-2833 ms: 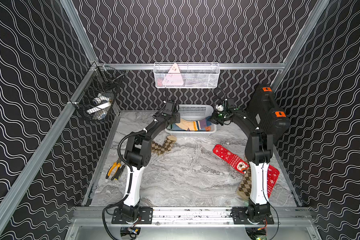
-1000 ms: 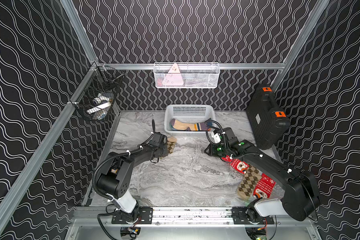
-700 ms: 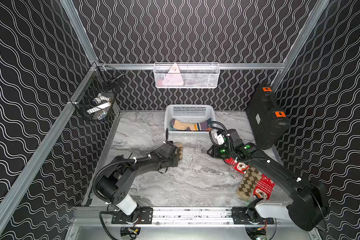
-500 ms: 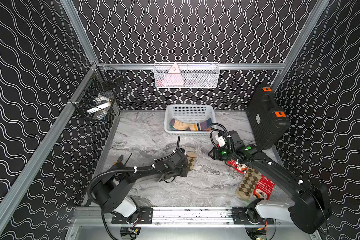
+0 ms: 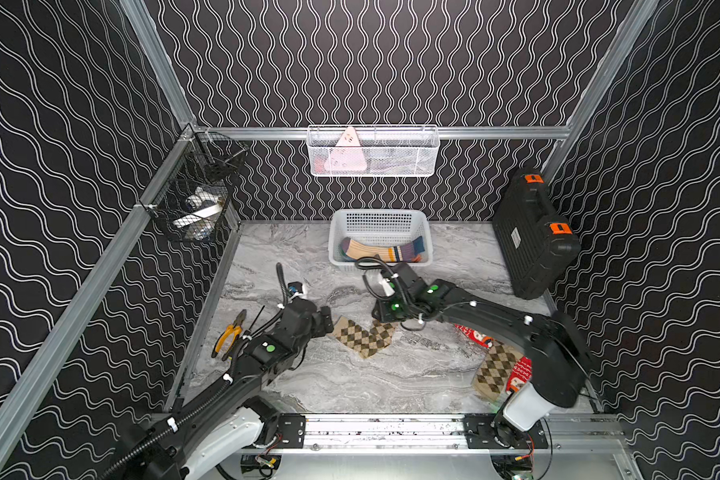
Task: Place the socks together as a pair
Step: Flatten out the sock at the center of the board.
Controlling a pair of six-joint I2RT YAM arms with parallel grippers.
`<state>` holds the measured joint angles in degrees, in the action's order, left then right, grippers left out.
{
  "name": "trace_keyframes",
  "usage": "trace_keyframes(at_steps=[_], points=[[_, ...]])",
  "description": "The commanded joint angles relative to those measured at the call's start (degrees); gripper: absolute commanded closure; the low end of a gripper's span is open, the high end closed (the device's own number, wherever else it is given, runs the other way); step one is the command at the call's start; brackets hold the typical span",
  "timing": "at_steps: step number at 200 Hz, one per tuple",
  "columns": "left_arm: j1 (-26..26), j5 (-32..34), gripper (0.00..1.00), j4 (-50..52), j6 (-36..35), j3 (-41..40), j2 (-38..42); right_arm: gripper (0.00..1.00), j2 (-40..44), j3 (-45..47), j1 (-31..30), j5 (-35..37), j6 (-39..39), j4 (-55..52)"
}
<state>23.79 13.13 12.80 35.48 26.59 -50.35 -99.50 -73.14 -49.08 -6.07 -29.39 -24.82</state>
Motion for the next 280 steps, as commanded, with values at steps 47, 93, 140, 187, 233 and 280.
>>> trace_keyframes(at_steps=[47,93,140,187,233,280], points=[[-14.35,-19.54,0.10,-14.09,5.12,-11.88,-1.21,0.57,-17.87,-13.63,-7.15,6.04,-1.01,2.21],[-15.53,-20.04,0.11,-13.39,5.19,-12.72,2.31,0.55,-23.44,-15.46,-8.72,6.80,-2.08,3.37],[-15.88,-20.66,0.13,-13.95,5.23,-13.41,3.68,0.60,-26.86,-18.26,-10.33,7.69,-1.64,1.79],[-15.88,-20.95,0.13,-14.28,5.23,-13.76,3.94,1.00,-25.49,-19.51,-10.42,7.09,-1.56,0.87],[-15.88,-18.45,0.16,-7.90,4.62,-13.29,13.62,1.00,-22.48,-31.79,-10.36,1.93,2.45,-5.42],[-15.93,-14.62,0.17,1.60,3.99,-12.37,26.27,1.00,-14.21,-36.71,-9.83,-0.72,4.63,-8.62]])
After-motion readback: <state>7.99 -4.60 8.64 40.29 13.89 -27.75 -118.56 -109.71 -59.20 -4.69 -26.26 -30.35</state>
